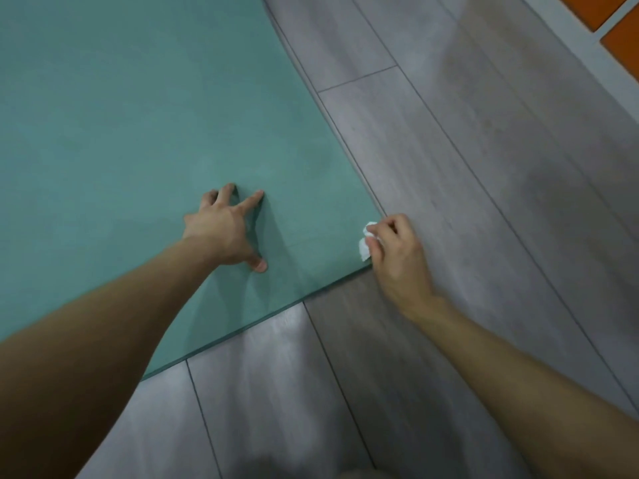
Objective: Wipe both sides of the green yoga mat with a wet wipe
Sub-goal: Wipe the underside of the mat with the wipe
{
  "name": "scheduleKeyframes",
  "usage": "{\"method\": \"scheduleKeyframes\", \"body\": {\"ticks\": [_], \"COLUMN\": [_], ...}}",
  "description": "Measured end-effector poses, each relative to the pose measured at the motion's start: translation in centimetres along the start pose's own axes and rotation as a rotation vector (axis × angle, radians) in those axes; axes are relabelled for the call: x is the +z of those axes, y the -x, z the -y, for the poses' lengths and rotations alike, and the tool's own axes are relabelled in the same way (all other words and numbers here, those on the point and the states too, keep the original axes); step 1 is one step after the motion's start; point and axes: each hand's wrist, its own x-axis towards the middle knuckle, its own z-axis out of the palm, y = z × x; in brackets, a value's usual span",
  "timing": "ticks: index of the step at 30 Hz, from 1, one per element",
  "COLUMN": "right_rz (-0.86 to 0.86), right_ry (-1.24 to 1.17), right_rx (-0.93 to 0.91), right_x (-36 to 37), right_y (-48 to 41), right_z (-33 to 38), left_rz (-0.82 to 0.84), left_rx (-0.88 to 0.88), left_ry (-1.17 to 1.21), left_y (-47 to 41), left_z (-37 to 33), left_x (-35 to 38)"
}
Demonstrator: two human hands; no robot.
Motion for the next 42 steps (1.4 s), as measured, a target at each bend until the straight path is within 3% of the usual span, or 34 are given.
{"method": "scheduleKeyframes", "body": {"ticks": [2, 4, 5, 9, 11, 14, 16, 19, 22, 24, 27, 28, 33, 35, 37, 40, 42], "right_rz": [0.134, 0.306, 0.317, -0.045, -0.051, 0.257, 0.322, 0.05, -0.01, 0.112, 0.406, 0.419, 0.045, 0.071, 0.208, 0.474, 0.375], "right_ry": [-0.029, -0.022, -0.009, 0.085, 0.044, 0.041, 0.032, 0.108, 0.121, 0.051, -0.055, -0.043, 0.116, 0.085, -0.008, -0.068, -0.01], "right_rx": [-0.112, -0.348, -0.393, -0.092, -0.028, -0.378, -0.505, -0.245, -0.114, -0.177, -0.546, -0.585, -0.189, -0.117, -0.265, -0.652, -0.696], "right_x": [2.4, 3.6, 3.3, -0.4, 0.5, 3.5, 3.3, 2.5, 3.7, 5.0, 4.3, 3.8, 3.7, 4.5, 4.8, 4.3, 4.3], "right_y": [2.7, 5.5, 4.9, -2.7, -3.4, 1.5, 1.0, -7.3, -9.9, -5.3, 1.7, 0.4, -15.5, -14.8, -8.5, -0.4, -5.1], "right_z": [3.3, 4.9, 4.2, -1.7, -0.9, 3.8, 3.5, 0.6, 1.2, 4.3, 6.5, 6.0, 1.9, 2.8, 5.3, 6.1, 4.6], "left_rz": [-0.002, 0.001, 0.004, 0.0, -0.003, -0.02, -0.034, -0.036, -0.044, -0.043, -0.057, -0.057, -0.061, -0.055, -0.057, -0.078, -0.083], "left_rx": [-0.001, 0.001, 0.001, -0.001, 0.001, 0.006, 0.009, 0.017, 0.011, 0.018, 0.032, 0.034, 0.039, 0.046, 0.05, 0.066, 0.071], "left_ry": [0.007, 0.007, 0.005, -0.001, -0.007, -0.029, -0.035, -0.043, -0.045, -0.048, -0.071, -0.077, -0.074, -0.087, -0.102, -0.111, -0.11], "left_y": [0.0, 0.1, 0.2, 0.3, 0.3, 0.3, 0.3, 0.3, 0.3, 0.2, 0.1, 0.1, 0.2, 0.3, 0.3, 0.2, 0.3], "left_z": [0.0, 0.1, 0.1, 0.1, 0.0, 0.3, 0.4, 0.4, 0.4, 0.6, 0.8, 0.8, 0.8, 0.7, 0.9, 1.1, 1.0], "left_x": [-0.1, 0.1, 0.2, -0.1, -0.2, -0.2, 0.0, -0.1, -0.1, 0.0, 0.4, 0.5, 0.2, 0.1, 0.3, 0.8, 0.8]}}
